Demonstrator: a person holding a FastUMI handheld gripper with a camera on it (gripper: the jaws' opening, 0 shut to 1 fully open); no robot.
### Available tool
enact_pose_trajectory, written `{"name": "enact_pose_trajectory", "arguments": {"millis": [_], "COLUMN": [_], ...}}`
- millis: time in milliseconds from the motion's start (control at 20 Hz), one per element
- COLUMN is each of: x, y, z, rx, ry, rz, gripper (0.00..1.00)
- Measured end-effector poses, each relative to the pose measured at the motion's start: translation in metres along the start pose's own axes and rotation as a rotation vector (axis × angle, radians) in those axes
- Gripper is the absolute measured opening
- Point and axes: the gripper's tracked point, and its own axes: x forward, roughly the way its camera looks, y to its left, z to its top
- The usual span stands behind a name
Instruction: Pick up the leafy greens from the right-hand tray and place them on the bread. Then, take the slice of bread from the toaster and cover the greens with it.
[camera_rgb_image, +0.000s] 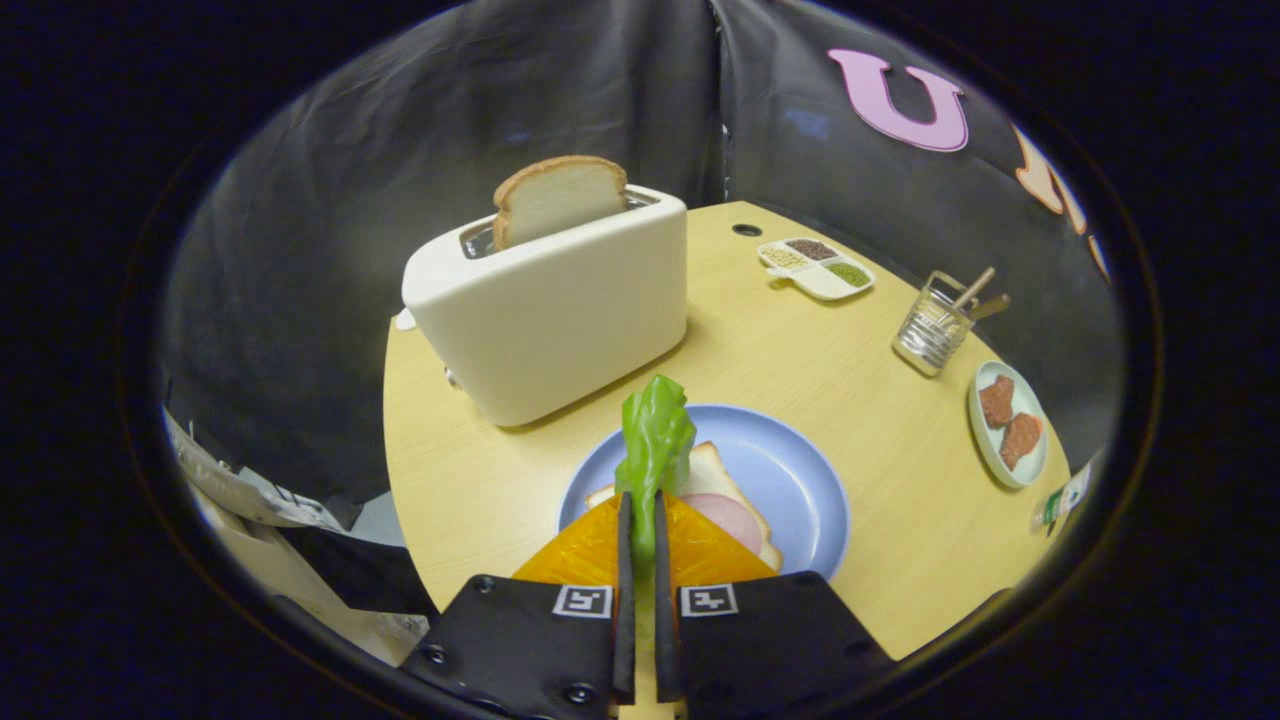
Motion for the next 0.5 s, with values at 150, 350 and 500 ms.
{"name": "enact_pose_trajectory", "arguments": {"millis": [150, 350, 500], "x": [0.011, 0.018, 0.016], "y": [-0.007, -0.015, -0.018], "z": [-0.007, -0.007, -0.005], "rx": [0.005, 0.02, 0.027], "ry": [0.036, 0.045, 0.038], "rz": [-0.019, -0.045, -0.065], "gripper": [0.11, 0.43, 0.66]}}
